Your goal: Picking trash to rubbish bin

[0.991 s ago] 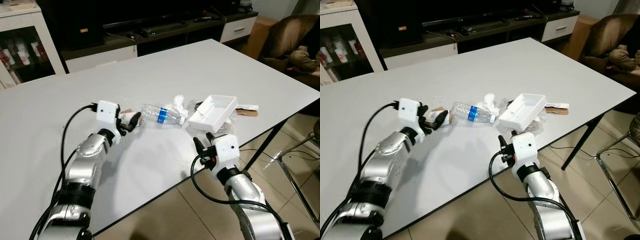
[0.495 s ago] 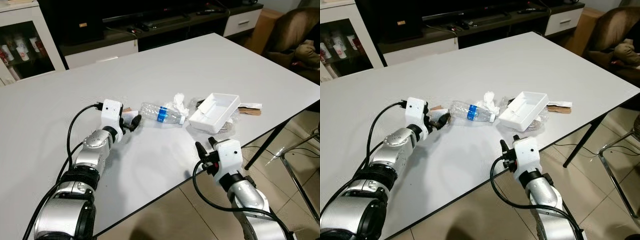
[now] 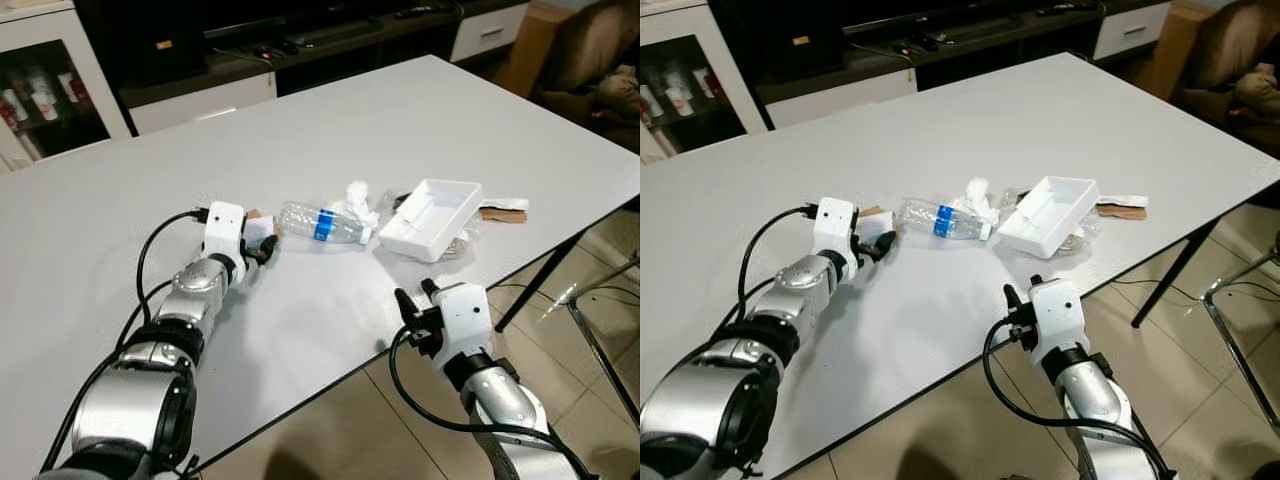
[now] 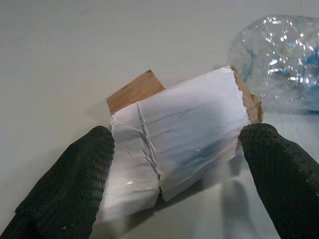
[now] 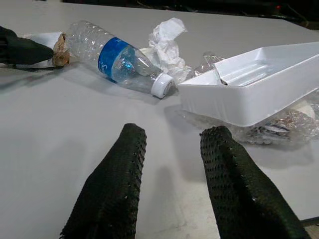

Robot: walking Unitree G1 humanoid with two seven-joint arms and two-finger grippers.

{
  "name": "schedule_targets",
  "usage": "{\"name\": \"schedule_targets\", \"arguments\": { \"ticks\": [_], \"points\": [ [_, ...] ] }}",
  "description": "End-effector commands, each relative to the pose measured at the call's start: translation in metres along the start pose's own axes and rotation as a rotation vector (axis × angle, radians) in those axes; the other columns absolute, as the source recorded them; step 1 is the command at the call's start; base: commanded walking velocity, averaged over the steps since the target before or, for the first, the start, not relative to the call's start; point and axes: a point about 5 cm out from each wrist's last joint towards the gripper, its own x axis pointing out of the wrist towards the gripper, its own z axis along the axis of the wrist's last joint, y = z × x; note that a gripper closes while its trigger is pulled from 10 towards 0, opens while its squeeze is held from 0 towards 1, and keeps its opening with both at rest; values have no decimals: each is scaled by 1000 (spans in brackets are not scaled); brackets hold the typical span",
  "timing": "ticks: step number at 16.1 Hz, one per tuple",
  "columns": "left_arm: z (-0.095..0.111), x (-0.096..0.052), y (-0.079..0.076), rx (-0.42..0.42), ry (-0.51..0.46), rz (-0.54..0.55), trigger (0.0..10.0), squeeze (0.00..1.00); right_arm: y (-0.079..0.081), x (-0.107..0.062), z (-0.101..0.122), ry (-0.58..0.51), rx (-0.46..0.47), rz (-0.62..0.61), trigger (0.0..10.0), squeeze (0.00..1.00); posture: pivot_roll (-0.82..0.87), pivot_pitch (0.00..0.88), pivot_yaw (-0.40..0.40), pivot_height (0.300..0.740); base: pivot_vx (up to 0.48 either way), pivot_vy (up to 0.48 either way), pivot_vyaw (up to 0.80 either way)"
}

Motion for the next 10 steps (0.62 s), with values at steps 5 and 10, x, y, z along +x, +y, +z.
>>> {"name": "schedule_targets", "arguments": {
  "ticks": [5, 10],
  "points": [
    [-4, -1, 9, -28, 48, 26, 3765, 0, 8, -12, -3, 36, -3, 34, 10000, 0, -144, 65, 54, 740, 0, 0, 0],
    [-7, -2, 10, -30, 55, 18, 0, 0, 16, -11, -5, 46, 8, 68, 10000, 0, -127, 64, 48, 740, 0, 0, 0]
  ]
}}
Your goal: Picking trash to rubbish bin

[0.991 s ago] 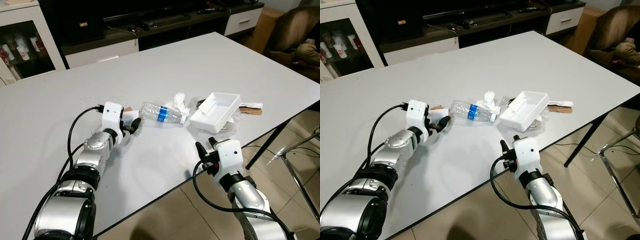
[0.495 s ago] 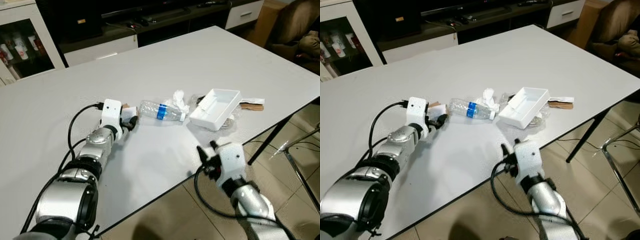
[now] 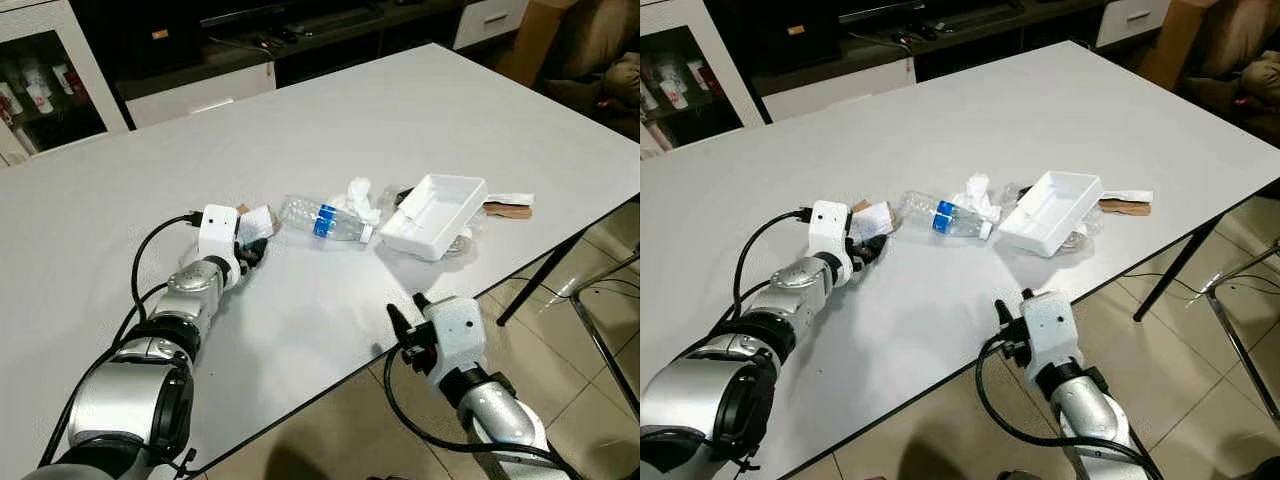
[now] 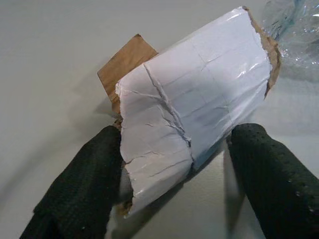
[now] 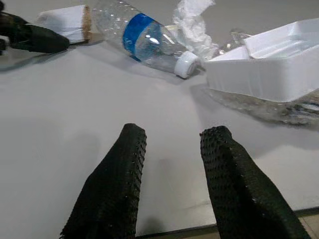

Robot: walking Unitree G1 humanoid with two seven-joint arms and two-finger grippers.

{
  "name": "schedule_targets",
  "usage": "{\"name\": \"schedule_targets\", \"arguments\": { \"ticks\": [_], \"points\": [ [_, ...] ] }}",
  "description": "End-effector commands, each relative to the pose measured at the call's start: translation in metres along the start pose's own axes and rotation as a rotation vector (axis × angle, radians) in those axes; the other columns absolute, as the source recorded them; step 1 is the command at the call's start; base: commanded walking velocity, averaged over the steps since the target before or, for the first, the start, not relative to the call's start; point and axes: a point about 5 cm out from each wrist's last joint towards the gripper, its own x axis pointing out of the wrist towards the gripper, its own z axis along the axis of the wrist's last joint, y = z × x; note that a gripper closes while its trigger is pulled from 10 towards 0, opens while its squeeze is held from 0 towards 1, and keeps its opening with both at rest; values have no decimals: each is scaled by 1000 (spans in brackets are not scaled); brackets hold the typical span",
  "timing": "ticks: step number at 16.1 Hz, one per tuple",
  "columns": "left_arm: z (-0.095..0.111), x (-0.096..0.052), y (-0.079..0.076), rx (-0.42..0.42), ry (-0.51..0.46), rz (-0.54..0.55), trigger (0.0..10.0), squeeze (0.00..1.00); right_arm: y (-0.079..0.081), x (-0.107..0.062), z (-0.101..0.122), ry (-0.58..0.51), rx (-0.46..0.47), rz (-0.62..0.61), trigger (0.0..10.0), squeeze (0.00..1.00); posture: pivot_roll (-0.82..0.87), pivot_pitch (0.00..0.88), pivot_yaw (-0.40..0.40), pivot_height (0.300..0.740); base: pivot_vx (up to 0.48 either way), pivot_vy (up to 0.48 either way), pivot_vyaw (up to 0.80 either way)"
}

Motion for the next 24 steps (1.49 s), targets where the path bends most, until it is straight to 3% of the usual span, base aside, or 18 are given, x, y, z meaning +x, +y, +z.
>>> {"name": "schedule_targets", "arguments": {
  "ticks": [1, 13, 17, 19, 22, 24],
  "points": [
    [1, 0, 3, -1, 2, -7, 0, 0, 3, 0, 0, 6, -4, 13, 10000, 0, -118, 60, 47, 740, 0, 0, 0],
    [0, -1, 2, -19, 4, -63, 0, 0, 1, 12, 2, -12, -9, 5, 10000, 0, -95, 37, 50, 740, 0, 0, 0],
    [0, -2, 5, 11, 3, -55, 0, 0, 1, 17, 2, -18, -9, 5, 10000, 0, -80, 30, 51, 740, 0, 0, 0],
    [5, -2, 8, -21, -40, -35, 0, 0, 0, 19, 3, -24, -10, 3, 10000, 0, -80, 29, 46, 740, 0, 0, 0],
    [48, -10, 30, -197, -346, -20, 0, 0, -4, 26, 7, -49, -20, -4, 10000, 0, -64, 14, 41, 740, 0, 0, 0],
    [65, -17, 41, -269, -478, -30, 0, 0, -5, 29, 9, -60, -12, -12, 10000, 0, -52, 5, 39, 740, 0, 0, 0]
  ]
}}
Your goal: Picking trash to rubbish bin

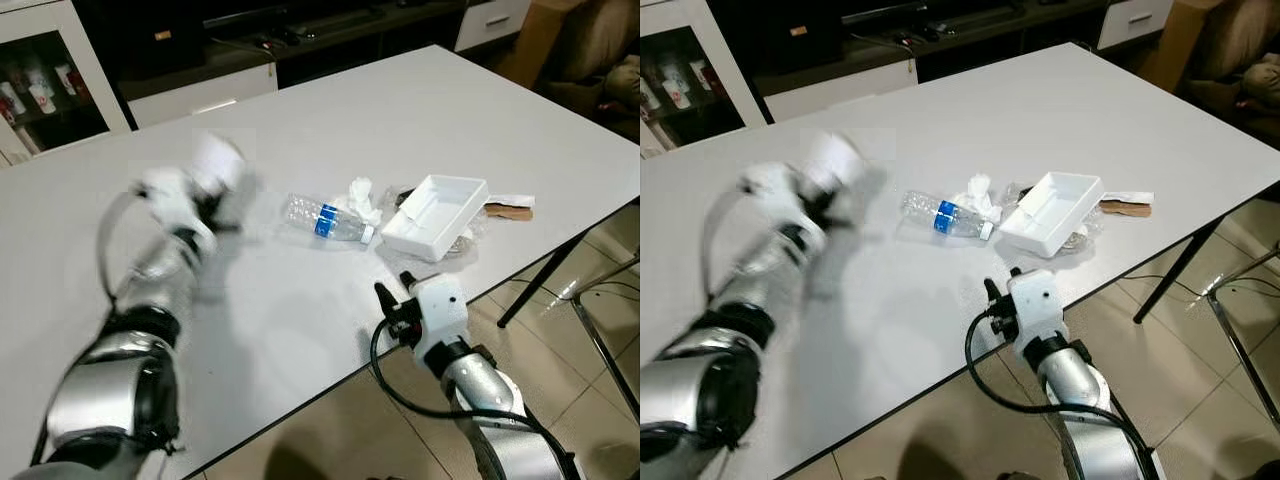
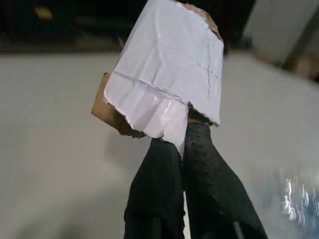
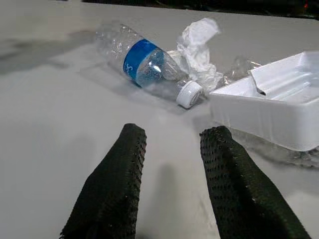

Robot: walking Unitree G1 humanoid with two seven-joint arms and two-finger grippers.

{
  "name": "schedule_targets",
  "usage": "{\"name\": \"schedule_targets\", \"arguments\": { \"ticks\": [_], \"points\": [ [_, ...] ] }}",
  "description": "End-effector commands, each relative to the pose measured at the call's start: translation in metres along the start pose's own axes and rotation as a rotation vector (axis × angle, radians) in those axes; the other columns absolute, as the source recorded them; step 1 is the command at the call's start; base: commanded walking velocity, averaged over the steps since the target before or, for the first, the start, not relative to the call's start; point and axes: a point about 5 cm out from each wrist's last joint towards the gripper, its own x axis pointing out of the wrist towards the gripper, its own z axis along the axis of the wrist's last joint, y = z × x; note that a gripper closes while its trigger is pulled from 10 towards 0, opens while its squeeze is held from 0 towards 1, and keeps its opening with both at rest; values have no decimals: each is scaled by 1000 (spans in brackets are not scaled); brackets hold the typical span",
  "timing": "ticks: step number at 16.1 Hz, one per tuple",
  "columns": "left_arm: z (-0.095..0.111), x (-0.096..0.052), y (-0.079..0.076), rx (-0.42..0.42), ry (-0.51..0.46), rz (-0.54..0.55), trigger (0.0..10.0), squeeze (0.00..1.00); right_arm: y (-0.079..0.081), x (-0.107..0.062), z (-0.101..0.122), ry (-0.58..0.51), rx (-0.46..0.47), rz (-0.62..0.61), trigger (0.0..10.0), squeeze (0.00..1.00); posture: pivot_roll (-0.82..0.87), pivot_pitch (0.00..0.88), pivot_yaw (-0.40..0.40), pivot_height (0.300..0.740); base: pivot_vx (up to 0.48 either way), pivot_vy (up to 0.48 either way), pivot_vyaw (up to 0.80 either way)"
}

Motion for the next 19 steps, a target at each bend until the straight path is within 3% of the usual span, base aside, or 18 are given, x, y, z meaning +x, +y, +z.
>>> {"name": "schedule_targets", "arguments": {
  "ticks": [1, 4, 6, 9, 12, 13, 14, 17, 19],
  "points": [
    [14, 2, 0, -37, -80, -31, 0, 0, -2, 2, 0, -10, -1, -11, 10000, 0, -46, 0, 37, 740, 0, 0, 0],
    [27, -4, -5, -78, -186, -128, 0, 0, -2, 9, 3, -29, -11, -2, 10000, 0, -27, 0, 25, 740, 0, 0, 0],
    [16, -24, -11, -61, -193, -142, 0, 0, -6, 17, 7, -44, -11, -2, 10000, 0, -3, 0, 12, 740, 0, 0, 0],
    [4, -59, -7, 2, -157, -50, 0, 0, -13, 30, 4, -26, -4, -32, 10000, 0, 30, 0, -6, 740, 0, 0, 0],
    [-5, -79, -4, 53, -101, 6, 0, 0, -13, 35, 9, -45, -16, -59, 10000, 0, 26, 0, -17, 740, 0, 0, 0],
    [-8, -88, -4, 105, -78, 54, 1765, 0, -13, 36, 10, -56, -32, -61, 10000, 0, 28, 0, -23, 740, 0, 0, 0],
    [-8, -94, -6, 126, -27, 93, 10000, 0, -16, 38, 11, -71, -4, -76, 10000, 0, 36, 0, -30, 740, 0, 0, 0],
    [-4, -108, -14, 308, 14, 71, 10000, 0, -16, 43, 26, -162, 28, -71, 10000, 0, 54, 0, -29, 740, 0, 0, 0],
    [-1, -114, -17, 335, 35, 72, 10000, 0, -20, 48, 46, -252, 55, -121, 10000, 0, 75, 0, -18, 740, 0, 0, 0]
  ]
}}
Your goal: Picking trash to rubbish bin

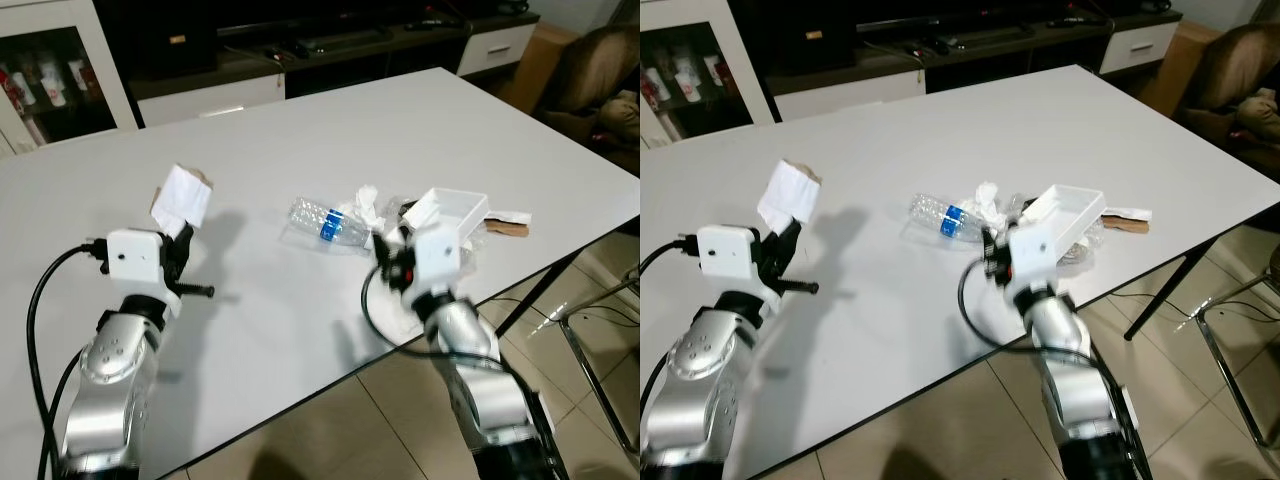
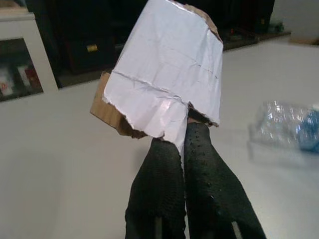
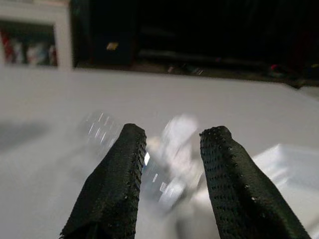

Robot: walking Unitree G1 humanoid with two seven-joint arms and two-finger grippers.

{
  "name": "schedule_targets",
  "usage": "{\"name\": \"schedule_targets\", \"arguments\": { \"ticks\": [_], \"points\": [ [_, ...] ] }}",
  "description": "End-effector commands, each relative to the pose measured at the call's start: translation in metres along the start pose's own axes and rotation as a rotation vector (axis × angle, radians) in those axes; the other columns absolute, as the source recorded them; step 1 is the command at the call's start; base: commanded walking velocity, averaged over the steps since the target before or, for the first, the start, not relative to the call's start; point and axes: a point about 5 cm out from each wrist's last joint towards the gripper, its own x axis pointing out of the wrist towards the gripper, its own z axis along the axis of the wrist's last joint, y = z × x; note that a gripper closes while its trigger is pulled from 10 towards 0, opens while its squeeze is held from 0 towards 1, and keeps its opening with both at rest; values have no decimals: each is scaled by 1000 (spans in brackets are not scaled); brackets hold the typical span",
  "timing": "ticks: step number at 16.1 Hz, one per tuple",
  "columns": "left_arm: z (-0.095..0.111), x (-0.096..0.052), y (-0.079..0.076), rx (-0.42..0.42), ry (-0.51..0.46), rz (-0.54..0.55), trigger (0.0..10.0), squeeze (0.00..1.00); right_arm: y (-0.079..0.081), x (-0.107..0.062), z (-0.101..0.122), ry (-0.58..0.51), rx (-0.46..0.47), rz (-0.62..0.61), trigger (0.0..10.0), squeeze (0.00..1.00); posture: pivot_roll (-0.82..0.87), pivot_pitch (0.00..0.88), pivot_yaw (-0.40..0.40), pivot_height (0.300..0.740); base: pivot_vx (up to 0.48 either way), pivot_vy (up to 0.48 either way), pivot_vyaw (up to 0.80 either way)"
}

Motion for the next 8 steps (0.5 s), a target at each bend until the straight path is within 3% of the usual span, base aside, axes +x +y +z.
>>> {"name": "schedule_targets", "arguments": {
  "ticks": [1, 2, 5, 6, 8],
  "points": [
    [6, -1, -1, 21, 0, 1, 10000, 0, -7, 3, 7, -32, 28, -47, 10000, 0, 75, 0, -18, 740, 0, 0, 0],
    [8, -1, -1, 34, 0, -6, 10000, 0, -10, 6, 5, -17, 38, -61, 10000, 0, 79, 0, -15, 740, 0, 0, 0],
    [19, 1, 5, 52, -5, 24, 10000, 0, -16, 44, -5, 83, 49, -46, 10000, 0, 105, 0, -14, 740, 0, 0, 0],
    [20, 1, 8, 62, 11, 19, 10000, 0, -14, 56, -6, 119, 84, -14, 10000, 1000, 113, 0, -16, 740, 0, 0, 0],
    [24, -3, 15, 78, 21, 28, 10000, 0, -10, 74, 1, 144, 104, 51, 10000, 1000, 130, 0, -24, 740, 0, 0, 0]
  ]
}}
